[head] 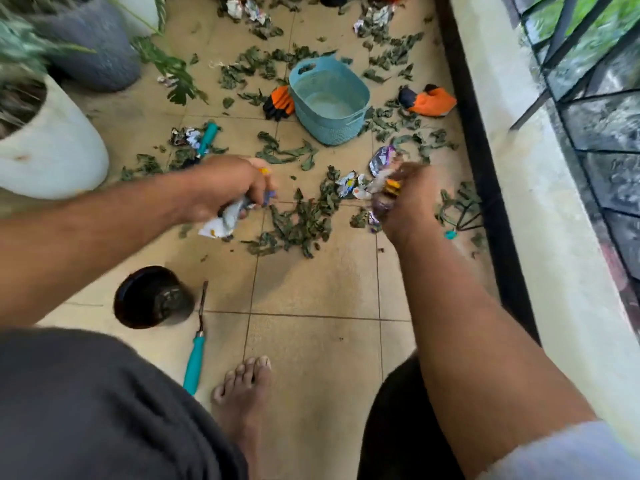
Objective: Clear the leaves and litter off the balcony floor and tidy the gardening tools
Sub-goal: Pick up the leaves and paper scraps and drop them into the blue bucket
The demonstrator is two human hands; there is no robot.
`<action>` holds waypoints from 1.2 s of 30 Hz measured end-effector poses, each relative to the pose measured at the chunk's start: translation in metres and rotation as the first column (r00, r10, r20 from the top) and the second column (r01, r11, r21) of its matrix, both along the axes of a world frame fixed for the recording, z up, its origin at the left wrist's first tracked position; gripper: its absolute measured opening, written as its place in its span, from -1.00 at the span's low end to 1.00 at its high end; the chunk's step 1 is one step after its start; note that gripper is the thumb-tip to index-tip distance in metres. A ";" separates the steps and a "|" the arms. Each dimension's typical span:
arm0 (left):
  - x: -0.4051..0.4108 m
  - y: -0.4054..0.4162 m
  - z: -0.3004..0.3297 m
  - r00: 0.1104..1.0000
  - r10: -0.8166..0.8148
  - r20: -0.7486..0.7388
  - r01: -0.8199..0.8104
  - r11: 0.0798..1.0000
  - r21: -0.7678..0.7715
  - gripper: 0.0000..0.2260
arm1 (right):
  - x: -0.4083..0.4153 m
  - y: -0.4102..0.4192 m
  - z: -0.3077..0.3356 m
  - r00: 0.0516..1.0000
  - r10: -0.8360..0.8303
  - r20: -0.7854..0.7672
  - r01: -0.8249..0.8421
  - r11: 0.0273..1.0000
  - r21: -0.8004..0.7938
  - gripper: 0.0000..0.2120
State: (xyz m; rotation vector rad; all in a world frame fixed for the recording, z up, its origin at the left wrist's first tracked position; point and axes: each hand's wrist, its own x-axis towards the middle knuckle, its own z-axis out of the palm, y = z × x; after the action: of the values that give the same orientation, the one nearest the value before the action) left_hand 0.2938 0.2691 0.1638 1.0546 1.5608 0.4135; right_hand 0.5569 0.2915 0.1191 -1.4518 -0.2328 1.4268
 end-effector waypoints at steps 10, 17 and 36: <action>0.012 0.017 0.054 0.987 -0.141 -0.081 0.136 0.989 -0.058 -0.79 | -0.039 -0.019 0.003 0.987 0.094 -0.131 -0.096 0.995 -0.010 -0.75; 0.044 0.047 -0.022 0.996 -0.077 -0.050 0.068 0.986 -0.155 -0.88 | -0.052 0.030 -0.026 0.995 0.080 0.062 -0.075 0.993 -0.087 -0.67; 0.002 0.083 -0.194 0.532 -0.541 -0.651 0.716 0.698 0.006 -0.38 | -0.022 0.155 -0.088 -0.541 0.674 0.503 -0.708 -0.043 -0.704 -0.67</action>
State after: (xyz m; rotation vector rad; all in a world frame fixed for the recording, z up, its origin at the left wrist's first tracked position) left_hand 0.2962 0.3521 -0.0306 2.0473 1.5229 -0.2864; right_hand 0.5352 0.4464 0.0306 -1.8649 -2.7659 1.3071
